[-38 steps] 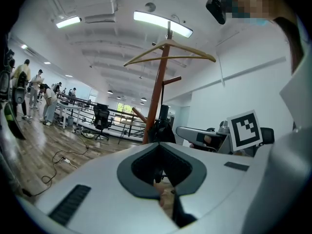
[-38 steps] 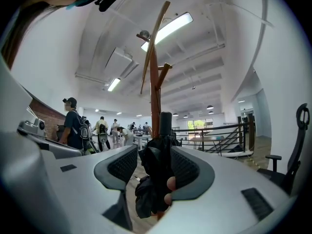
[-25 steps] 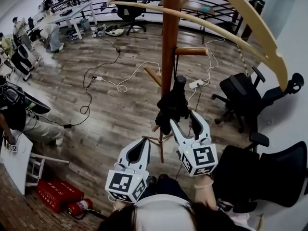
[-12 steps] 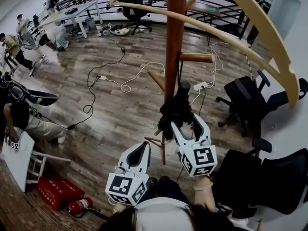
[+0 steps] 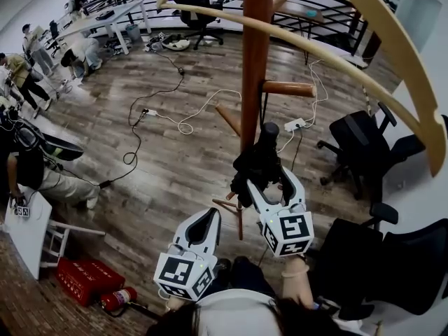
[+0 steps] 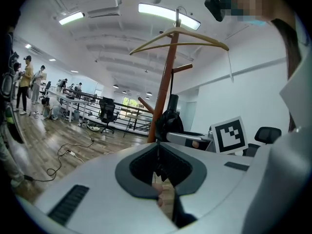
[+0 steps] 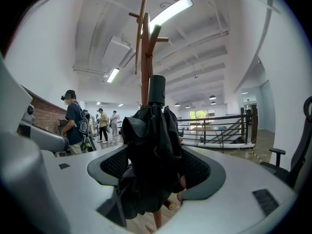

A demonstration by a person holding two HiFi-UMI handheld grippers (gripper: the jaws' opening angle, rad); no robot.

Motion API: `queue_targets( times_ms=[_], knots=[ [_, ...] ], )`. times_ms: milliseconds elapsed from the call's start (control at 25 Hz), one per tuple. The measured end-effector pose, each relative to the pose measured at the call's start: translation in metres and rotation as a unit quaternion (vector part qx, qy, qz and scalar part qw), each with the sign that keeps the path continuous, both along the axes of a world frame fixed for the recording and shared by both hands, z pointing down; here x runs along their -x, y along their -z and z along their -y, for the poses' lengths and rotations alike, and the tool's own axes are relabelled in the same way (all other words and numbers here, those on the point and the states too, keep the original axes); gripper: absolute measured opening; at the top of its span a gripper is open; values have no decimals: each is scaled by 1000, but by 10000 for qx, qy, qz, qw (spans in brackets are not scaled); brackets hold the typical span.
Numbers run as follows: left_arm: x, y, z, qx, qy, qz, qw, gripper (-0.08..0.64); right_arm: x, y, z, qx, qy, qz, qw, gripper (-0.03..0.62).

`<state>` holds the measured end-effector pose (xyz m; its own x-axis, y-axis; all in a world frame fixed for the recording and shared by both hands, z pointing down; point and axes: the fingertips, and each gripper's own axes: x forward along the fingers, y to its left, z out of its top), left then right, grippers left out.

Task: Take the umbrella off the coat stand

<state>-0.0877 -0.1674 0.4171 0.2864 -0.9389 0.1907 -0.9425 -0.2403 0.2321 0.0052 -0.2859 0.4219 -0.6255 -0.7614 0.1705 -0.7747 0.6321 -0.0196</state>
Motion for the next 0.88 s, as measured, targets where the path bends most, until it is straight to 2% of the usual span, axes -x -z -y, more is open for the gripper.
queue_targets(
  times_ms=[880],
  knots=[
    [15,-9,7,100,202,6,9997,9,23,-15,15,131,114,-17,9998,328]
  ],
)
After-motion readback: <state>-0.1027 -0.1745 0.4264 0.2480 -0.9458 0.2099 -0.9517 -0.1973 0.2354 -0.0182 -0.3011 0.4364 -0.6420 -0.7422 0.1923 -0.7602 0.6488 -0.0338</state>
